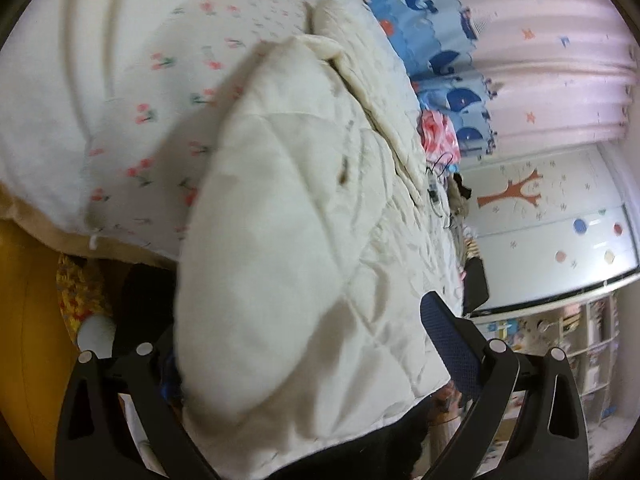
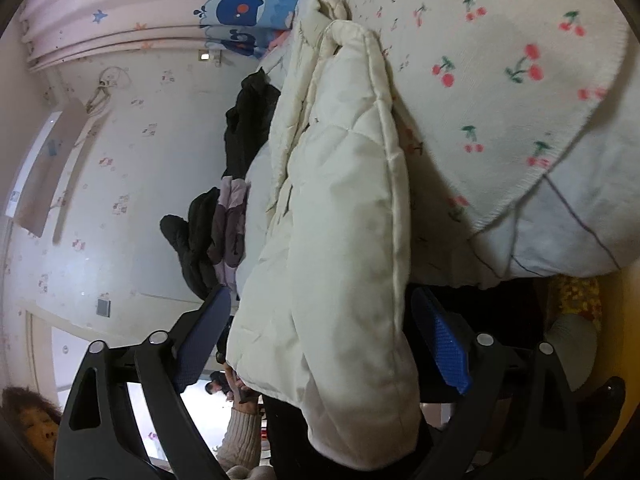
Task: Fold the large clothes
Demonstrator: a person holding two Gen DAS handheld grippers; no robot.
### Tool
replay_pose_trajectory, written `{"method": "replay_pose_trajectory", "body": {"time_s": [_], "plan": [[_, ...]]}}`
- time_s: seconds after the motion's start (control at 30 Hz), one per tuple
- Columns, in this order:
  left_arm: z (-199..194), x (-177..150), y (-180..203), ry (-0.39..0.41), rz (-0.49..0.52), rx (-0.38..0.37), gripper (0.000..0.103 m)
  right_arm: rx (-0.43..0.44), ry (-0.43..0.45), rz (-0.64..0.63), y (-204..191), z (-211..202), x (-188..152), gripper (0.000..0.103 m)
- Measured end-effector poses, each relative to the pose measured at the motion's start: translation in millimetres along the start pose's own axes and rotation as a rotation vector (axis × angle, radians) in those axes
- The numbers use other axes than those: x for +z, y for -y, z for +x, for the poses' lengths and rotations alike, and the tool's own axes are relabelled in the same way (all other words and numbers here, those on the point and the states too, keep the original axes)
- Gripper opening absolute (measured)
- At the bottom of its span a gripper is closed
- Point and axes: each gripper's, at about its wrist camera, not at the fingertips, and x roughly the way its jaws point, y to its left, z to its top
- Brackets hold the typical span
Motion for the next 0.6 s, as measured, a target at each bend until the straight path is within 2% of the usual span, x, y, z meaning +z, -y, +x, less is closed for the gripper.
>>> {"method": "replay_pose_trajectory", "body": {"time_s": [0.03, 0.07, 0.1, 0.13, 0.17, 0.2, 0.27, 0.4, 0.5, 0.6], "plan": [[3, -1, 4, -0.005, 0.009, 0.019, 0.092, 0.006, -0.002, -0.011, -3, 3, -1, 0.062], [6, -2, 8, -0.015, 0.013, 0.043, 0.078, -0.005, -0.003, -0.025, -6, 6, -1, 0.055], [9, -4, 10, -0.026, 0.015, 0.060, 0.058, -0.019, 0.000, -0.043, -10, 9, -2, 0.038], [10, -5, 12, -0.032, 0.016, 0.082, 0.050, -0.027, 0.010, -0.055, -14, 10, -3, 0.020], [8, -6, 14, -0.026, 0.017, 0.089, 0.035, -0.024, 0.027, -0.059, -17, 8, -3, 0.019], [5, -7, 17, -0.018, 0.022, 0.088, 0.026, -0.016, 0.057, -0.072, -24, 4, -2, 0.016], [-5, -10, 29, 0.009, 0.044, 0.094, 0.020, 0.008, 0.102, -0.106, -41, -3, -2, 0.014], [-30, -12, 59, 0.054, 0.096, 0.069, 0.016, 0.050, 0.136, -0.184, -81, -12, -4, 0.012], [-48, -19, 78, 0.071, 0.132, 0.046, 0.015, 0.084, 0.119, -0.240, -106, -19, -13, 0.012], [-59, -31, 80, 0.060, 0.156, 0.040, 0.015, 0.062, 0.089, -0.273, -114, -25, -24, 0.012]]}}
